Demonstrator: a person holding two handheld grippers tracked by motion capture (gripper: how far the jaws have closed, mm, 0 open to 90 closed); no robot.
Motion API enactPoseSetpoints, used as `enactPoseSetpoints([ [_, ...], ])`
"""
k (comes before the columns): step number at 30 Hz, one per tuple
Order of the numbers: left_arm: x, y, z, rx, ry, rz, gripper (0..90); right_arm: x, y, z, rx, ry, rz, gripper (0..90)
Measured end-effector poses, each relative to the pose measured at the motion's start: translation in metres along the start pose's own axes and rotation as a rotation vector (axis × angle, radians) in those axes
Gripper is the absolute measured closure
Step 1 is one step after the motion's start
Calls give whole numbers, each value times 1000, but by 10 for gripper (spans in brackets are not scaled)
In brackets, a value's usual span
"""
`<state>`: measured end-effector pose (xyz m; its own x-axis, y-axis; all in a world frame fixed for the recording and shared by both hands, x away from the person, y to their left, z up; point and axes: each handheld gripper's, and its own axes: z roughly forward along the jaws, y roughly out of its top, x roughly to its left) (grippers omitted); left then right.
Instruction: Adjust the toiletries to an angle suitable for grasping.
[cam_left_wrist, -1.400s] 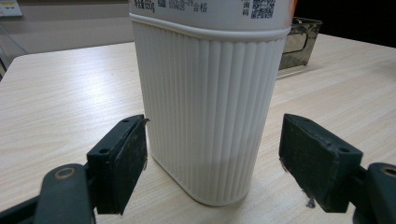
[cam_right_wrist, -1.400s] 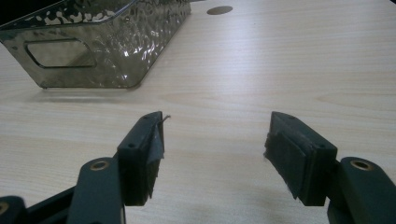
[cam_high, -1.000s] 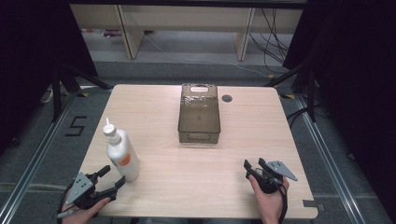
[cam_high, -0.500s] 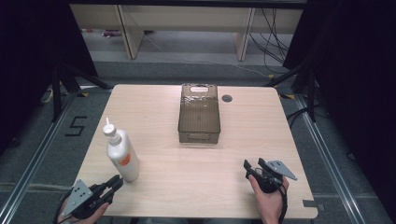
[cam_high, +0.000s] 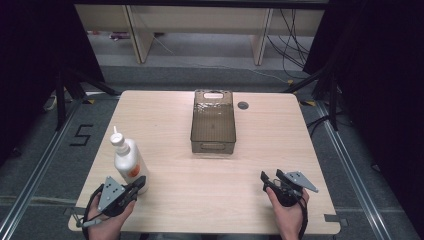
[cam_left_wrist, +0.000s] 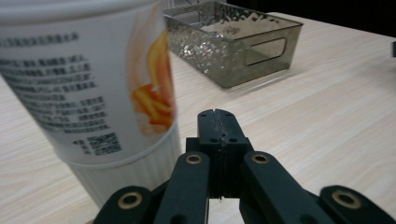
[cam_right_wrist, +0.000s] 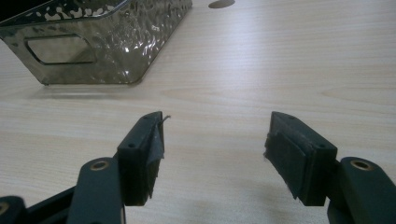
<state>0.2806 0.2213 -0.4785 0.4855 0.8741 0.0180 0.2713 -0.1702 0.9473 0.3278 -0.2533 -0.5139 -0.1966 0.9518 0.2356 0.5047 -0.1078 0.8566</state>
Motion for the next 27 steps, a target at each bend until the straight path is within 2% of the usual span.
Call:
enactPoseSetpoints([
  [2,0,-1,2,14,13,2,899,-5,1,1,-12,-12,-74,374],
  [9,-1,-2,6,31,14,11,900,-4,1,2,-5,2,-43,373],
  [12,-1,-1,6,36,16,17,900,-5,1,1,-13,-3,-69,372],
  [15,-1,-2,6,34,18,13,900,-4,1,1,-4,-3,-57,372],
  [16,0,-2,6,28,15,8,900,-3,1,2,-4,8,-37,372],
  [17,0,-2,5,34,23,9,900,-3,0,2,-5,-4,-48,372],
  [21,2,-3,3,30,33,-4,900,-3,1,2,-1,-3,-43,372],
  [27,12,-6,-5,33,69,-25,900,-3,1,2,-3,-3,-43,371],
])
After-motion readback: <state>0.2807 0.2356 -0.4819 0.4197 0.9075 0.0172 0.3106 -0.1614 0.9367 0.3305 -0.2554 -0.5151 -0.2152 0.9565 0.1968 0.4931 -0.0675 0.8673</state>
